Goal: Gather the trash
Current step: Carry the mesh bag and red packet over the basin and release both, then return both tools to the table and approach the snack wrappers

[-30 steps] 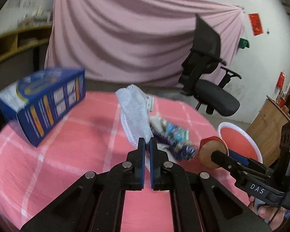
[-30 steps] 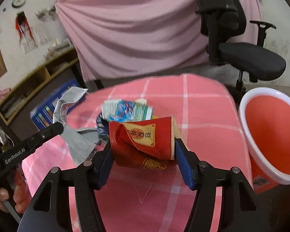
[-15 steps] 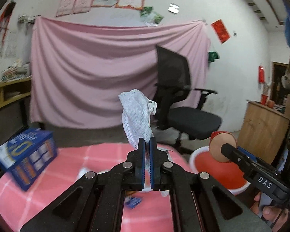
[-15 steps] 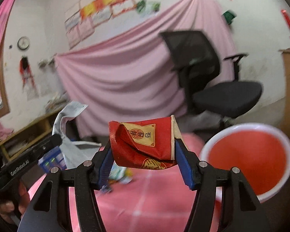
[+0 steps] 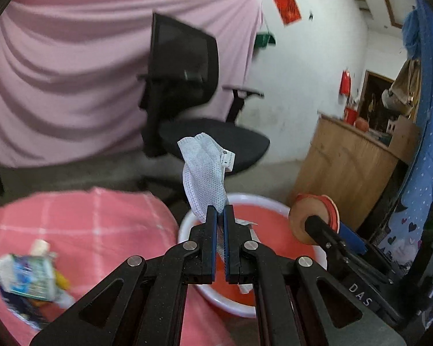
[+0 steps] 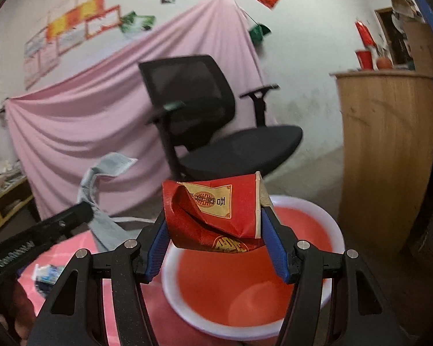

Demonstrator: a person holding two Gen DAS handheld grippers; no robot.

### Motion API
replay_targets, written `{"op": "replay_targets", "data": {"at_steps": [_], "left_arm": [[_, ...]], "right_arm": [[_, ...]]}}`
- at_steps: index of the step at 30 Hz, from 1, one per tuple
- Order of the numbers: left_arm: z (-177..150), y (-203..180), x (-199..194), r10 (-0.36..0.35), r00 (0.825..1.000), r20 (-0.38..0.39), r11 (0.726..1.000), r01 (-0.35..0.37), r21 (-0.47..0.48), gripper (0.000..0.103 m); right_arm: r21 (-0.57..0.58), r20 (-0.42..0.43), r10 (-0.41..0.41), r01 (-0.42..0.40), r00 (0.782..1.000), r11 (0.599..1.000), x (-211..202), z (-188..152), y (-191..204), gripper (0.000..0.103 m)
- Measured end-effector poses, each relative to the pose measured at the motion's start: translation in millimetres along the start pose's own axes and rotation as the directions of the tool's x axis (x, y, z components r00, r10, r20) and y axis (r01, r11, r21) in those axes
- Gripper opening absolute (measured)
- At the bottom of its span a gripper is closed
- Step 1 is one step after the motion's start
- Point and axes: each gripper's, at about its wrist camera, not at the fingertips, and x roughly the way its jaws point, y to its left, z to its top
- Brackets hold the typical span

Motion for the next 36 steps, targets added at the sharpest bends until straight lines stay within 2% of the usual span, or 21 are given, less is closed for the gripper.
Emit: {"op": "replay_targets", "data": {"at_steps": [3,7,10,12,13,17,19,21,22,24,26,27,28,31,36], "left_arm": [[4,-3,25,-0.014,0.998,-0.058,1.000,0.013,-0.020,0.002],[6,-1,40,-0.021,0.994,-0.111,0.999,0.016,-0.045,0.004],[5,4,44,-0.014,0.991,-0.133,0.998,0.006,-0.057,0.011],[4,11,42,-0.005,0.992,-0.127,0.998,-0.004,-0.070,0.029],[4,13,40,0.002,0.993,-0.118,0.997,-0.011,-0.080,0.033],[0,24,25,0.038,0.995,-0.091,0.994,-0.046,-0.096,0.037],[-1,31,11,0.062,0.996,-0.071,0.992,-0.069,-0.101,0.044],[-2,40,-6,0.092,0.995,-0.029,0.989,-0.095,-0.111,0.063],[-2,45,-17,0.115,0.993,0.004,0.986,-0.114,-0.120,0.066],[-2,56,-41,0.145,0.987,0.064,0.981,-0.135,-0.143,0.080],[-5,68,-62,0.184,0.975,0.121,0.973,-0.163,-0.166,0.089],[-5,73,-72,0.208,0.967,0.145,0.968,-0.181,-0.175,0.097],[-5,79,-83,0.234,0.957,0.170,0.962,-0.202,-0.184,0.100],[-11,94,-115,0.317,0.918,0.237,0.942,-0.277,-0.189,0.101],[-29,120,-157,0.417,0.860,0.293,0.908,-0.377,-0.184,0.101]], "right_arm": [[0.017,-0.041,-0.019,0.020,0.999,1.000,11,0,-11,0.061],[0.055,-0.093,-0.042,0.047,0.995,0.997,18,-4,-24,0.061],[0.077,-0.105,-0.049,0.057,0.993,0.995,19,-5,-32,0.062],[0.082,-0.104,-0.051,0.060,0.993,0.995,17,-4,-32,0.065],[0.079,-0.104,-0.052,0.060,0.993,0.995,16,-5,-32,0.065],[0.068,-0.090,-0.041,0.047,0.995,0.997,12,-4,-25,0.071],[0.061,-0.069,-0.031,0.035,0.997,0.997,8,-1,-19,0.076],[0.053,-0.028,-0.011,0.012,1.000,0.999,0,2,-10,0.083],[0.043,-0.006,0.000,0.001,1.000,0.999,-5,4,-4,0.085],[0.019,0.028,0.016,-0.017,0.999,1.000,-11,5,5,0.095],[-0.019,0.069,0.043,-0.041,0.997,0.999,-20,5,19,0.103],[-0.042,0.094,0.060,-0.057,0.994,0.998,-26,5,28,0.103],[-0.064,0.114,0.078,-0.071,0.990,0.995,-30,5,36,0.103],[-0.138,0.167,0.129,-0.106,0.978,0.985,-42,3,61,0.103],[-0.243,0.229,0.244,-0.187,0.942,0.952,-60,-6,110,0.103]]}}
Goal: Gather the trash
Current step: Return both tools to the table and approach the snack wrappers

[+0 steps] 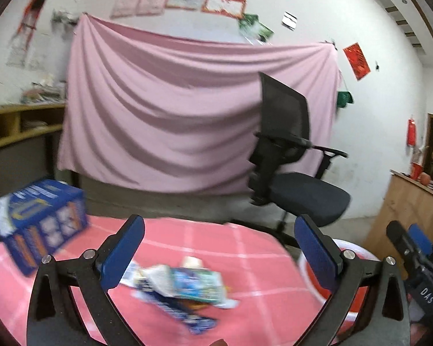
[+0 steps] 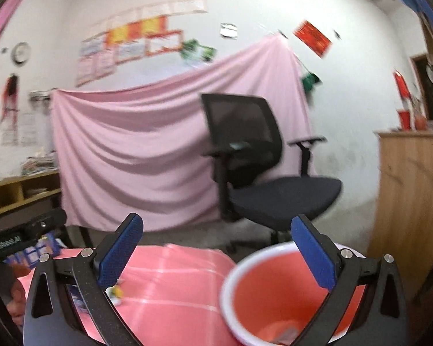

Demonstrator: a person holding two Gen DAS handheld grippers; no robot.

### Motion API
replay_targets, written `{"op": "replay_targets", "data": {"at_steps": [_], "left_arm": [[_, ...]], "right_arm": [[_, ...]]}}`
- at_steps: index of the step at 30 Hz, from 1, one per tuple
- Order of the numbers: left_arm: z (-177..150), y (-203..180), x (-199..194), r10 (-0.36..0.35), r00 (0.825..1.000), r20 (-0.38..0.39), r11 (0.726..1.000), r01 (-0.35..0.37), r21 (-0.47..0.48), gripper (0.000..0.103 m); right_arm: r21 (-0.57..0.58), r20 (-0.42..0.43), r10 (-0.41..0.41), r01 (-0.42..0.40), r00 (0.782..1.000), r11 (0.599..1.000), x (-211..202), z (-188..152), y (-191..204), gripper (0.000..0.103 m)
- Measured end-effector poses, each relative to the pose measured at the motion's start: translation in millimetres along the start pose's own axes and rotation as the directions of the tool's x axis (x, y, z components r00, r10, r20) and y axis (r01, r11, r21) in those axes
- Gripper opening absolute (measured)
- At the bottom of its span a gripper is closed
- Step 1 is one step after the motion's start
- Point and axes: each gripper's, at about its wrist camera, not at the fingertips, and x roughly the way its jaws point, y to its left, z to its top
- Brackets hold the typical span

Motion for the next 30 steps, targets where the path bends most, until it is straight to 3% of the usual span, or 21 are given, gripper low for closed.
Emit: {"op": "replay_targets", "data": {"at_steps": [9,15,22,26,30], "left_arm": [[-12,62,-35,0.110,0.991,0.074,0.993,-0.114,0.041,0.101],[-27,90,-45,0.141,0.987,0.078,0.986,-0.147,0.074,0.101],[-39,100,-25,0.148,0.987,-0.068,0.988,-0.144,0.057,0.101],[-45,96,-6,0.148,0.974,-0.170,0.989,-0.145,0.034,0.101],[-52,89,11,0.114,0.959,-0.258,0.993,-0.113,0.021,0.101]], "right_arm": [[-0.060,0.039,0.111,-0.108,0.993,0.992,4,-2,65,0.103],[-0.103,0.001,0.143,-0.142,0.990,0.985,12,-12,88,0.103],[-0.116,-0.144,0.127,-0.144,0.981,0.983,35,-27,96,0.103],[-0.082,-0.272,0.109,-0.135,0.956,0.987,56,-36,89,0.103],[-0.050,-0.376,0.107,-0.136,0.921,0.989,70,-45,78,0.094]]}}
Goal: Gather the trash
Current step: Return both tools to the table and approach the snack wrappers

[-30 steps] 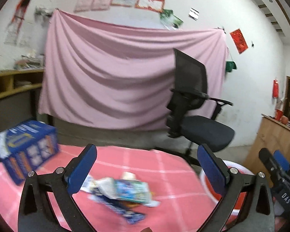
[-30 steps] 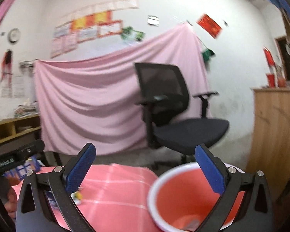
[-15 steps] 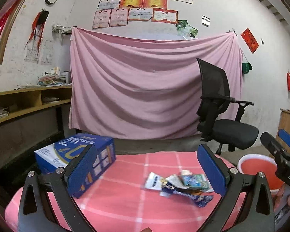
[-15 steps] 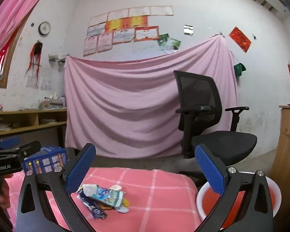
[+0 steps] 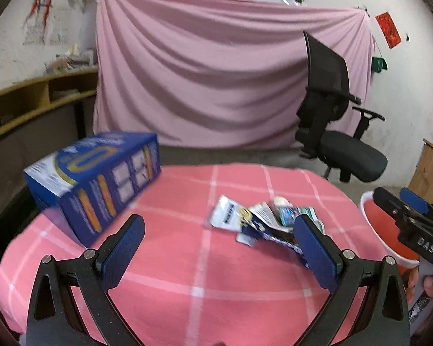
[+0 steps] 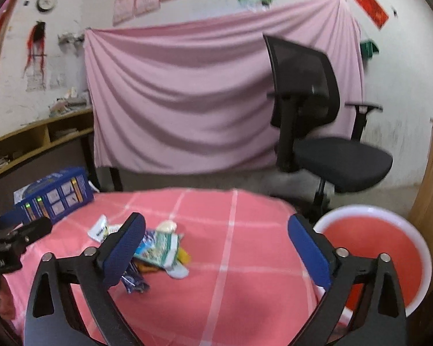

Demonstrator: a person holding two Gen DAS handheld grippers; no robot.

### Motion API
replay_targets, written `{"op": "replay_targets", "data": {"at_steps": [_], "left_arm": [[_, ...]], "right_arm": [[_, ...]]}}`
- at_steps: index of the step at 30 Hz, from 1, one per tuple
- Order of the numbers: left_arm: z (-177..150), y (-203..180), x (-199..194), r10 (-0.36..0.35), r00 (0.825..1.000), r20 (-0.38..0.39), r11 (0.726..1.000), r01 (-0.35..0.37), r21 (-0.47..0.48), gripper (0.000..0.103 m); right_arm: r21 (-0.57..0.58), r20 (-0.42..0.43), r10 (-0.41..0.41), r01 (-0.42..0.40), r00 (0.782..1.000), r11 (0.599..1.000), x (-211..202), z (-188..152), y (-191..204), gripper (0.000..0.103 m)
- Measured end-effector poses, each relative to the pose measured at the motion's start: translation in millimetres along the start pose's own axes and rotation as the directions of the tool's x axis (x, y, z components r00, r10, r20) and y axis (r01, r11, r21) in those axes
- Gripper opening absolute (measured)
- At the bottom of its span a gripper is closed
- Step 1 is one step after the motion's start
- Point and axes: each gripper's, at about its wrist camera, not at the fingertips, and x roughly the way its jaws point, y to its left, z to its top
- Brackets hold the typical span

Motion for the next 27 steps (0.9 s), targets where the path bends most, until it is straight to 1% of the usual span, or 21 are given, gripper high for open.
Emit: {"op": "replay_targets", "data": {"at_steps": [1,2,3,4,7,8,9,10,12,13,15,16,17,18,21,23,27], "left_arm": [[0,-3,4,-0.017,1.000,-0.022,1.000,0.017,0.005,0.101],[0,-7,8,-0.034,0.998,-0.044,0.999,0.035,0.011,0.100],[1,-10,11,-0.050,0.997,-0.063,0.999,0.051,0.016,0.097],[1,-12,14,-0.064,0.995,-0.079,0.998,0.066,0.018,0.095],[4,-18,26,-0.118,0.983,-0.142,0.993,0.120,0.001,0.081],[4,-19,29,-0.134,0.978,-0.162,0.991,0.134,-0.011,0.073],[5,-20,35,-0.152,0.970,-0.189,0.988,0.149,-0.029,0.067],[5,-21,41,-0.172,0.960,-0.219,0.985,0.165,-0.051,0.065],[4,-22,51,-0.200,0.943,-0.267,0.979,0.180,-0.097,0.051],[3,-22,56,-0.216,0.932,-0.292,0.975,0.187,-0.122,0.048],[3,-21,65,-0.245,0.912,-0.329,0.965,0.196,-0.174,0.033],[3,-19,69,-0.259,0.903,-0.344,0.959,0.196,-0.206,0.030],[4,-18,70,-0.269,0.898,-0.348,0.953,0.197,-0.228,0.027],[5,-16,71,-0.275,0.897,-0.346,0.949,0.197,-0.245,0.023],[11,-11,70,-0.283,0.899,-0.333,0.943,0.197,-0.269,0.014],[13,-6,68,-0.289,0.898,-0.331,0.940,0.201,-0.275,0.013],[15,0,65,-0.280,0.905,-0.321,0.942,0.195,-0.273,0.011]], "right_arm": [[0.000,-0.031,0.008,-0.008,0.999,1.000,5,-1,-2,0.092],[0.003,-0.056,0.015,-0.015,0.998,1.000,8,-3,-4,0.087],[0.008,-0.070,0.018,-0.018,0.997,1.000,10,-4,-5,0.083],[0.012,-0.088,0.022,-0.021,0.996,1.000,12,-5,-8,0.082],[0.014,-0.136,0.043,-0.041,0.990,0.999,17,-9,-10,0.079],[0.018,-0.150,0.051,-0.049,0.987,0.999,19,-10,-11,0.077],[0.024,-0.162,0.063,-0.060,0.985,0.998,21,-10,-12,0.073],[0.028,-0.173,0.072,-0.068,0.982,0.997,23,-11,-13,0.072],[0.037,-0.193,0.088,-0.082,0.977,0.996,27,-12,-13,0.071],[0.039,-0.200,0.095,-0.089,0.975,0.995,28,-11,-13,0.071],[0.040,-0.210,0.104,-0.098,0.972,0.994,31,-11,-12,0.069],[0.040,-0.213,0.108,-0.101,0.971,0.994,33,-10,-11,0.069],[0.039,-0.216,0.115,-0.109,0.970,0.993,34,-10,-9,0.069],[0.040,-0.219,0.122,-0.116,0.968,0.992,36,-10,-8,0.069],[0.043,-0.227,0.148,-0.142,0.963,0.989,42,-7,-2,0.069],[0.050,-0.230,0.166,-0.159,0.959,0.986,47,-5,3,0.069],[0.075,-0.245,0.212,-0.199,0.946,0.977,60,0,14,0.070]]}}
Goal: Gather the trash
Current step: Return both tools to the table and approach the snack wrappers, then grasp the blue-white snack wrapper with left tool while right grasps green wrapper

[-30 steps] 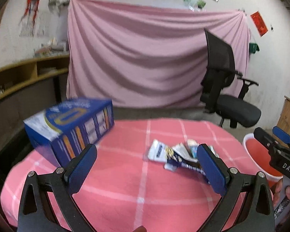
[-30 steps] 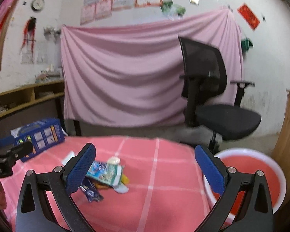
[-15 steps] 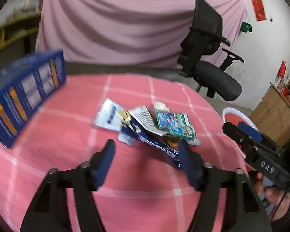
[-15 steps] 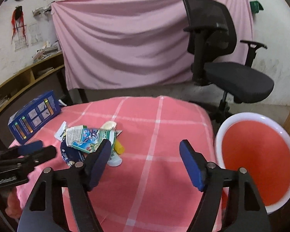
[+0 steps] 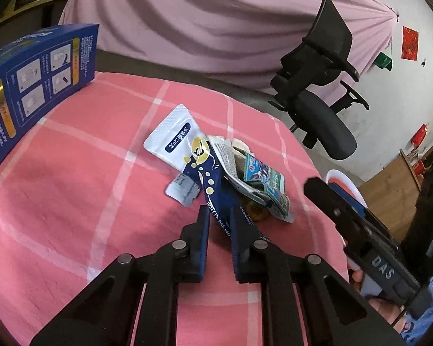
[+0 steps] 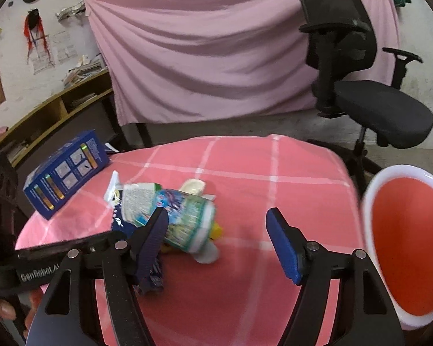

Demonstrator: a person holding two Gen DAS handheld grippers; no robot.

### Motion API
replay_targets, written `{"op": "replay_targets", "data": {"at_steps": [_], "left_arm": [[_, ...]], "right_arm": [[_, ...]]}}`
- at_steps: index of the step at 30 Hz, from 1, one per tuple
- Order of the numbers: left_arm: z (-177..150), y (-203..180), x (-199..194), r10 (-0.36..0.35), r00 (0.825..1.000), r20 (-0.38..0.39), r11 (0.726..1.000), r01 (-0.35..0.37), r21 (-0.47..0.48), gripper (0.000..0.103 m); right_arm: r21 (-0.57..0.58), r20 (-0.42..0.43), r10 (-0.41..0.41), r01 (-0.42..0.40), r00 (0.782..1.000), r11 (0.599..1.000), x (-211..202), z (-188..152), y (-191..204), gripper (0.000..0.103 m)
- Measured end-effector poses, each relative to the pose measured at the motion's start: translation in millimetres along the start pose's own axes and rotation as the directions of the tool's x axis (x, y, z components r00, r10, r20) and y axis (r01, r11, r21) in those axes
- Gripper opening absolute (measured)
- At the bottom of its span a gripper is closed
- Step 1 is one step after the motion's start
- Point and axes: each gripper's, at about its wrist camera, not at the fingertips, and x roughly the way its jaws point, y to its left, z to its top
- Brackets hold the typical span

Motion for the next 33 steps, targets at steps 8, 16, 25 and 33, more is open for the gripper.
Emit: {"op": "replay_targets", "data": {"at_steps": [8,16,25,33], "left_arm": [[-4,8,-14,0.072,0.997,0.034,0.996,-0.074,0.044,0.010],[-10,25,-26,0.122,0.990,0.064,0.990,-0.126,0.063,0.010],[-12,24,-25,0.136,0.988,0.072,0.988,-0.140,0.062,0.010],[-16,18,-37,0.146,0.984,0.106,0.984,-0.155,0.084,0.009]], "right_arm": [[0.020,-0.071,0.019,-0.018,0.997,1.000,32,11,19,0.074],[-0.070,-0.145,-0.020,0.010,0.989,0.997,45,1,36,0.077],[-0.143,-0.171,-0.078,0.054,0.982,0.988,49,-6,45,0.079],[-0.113,-0.142,-0.063,0.047,0.988,0.992,39,-6,37,0.066]]}}
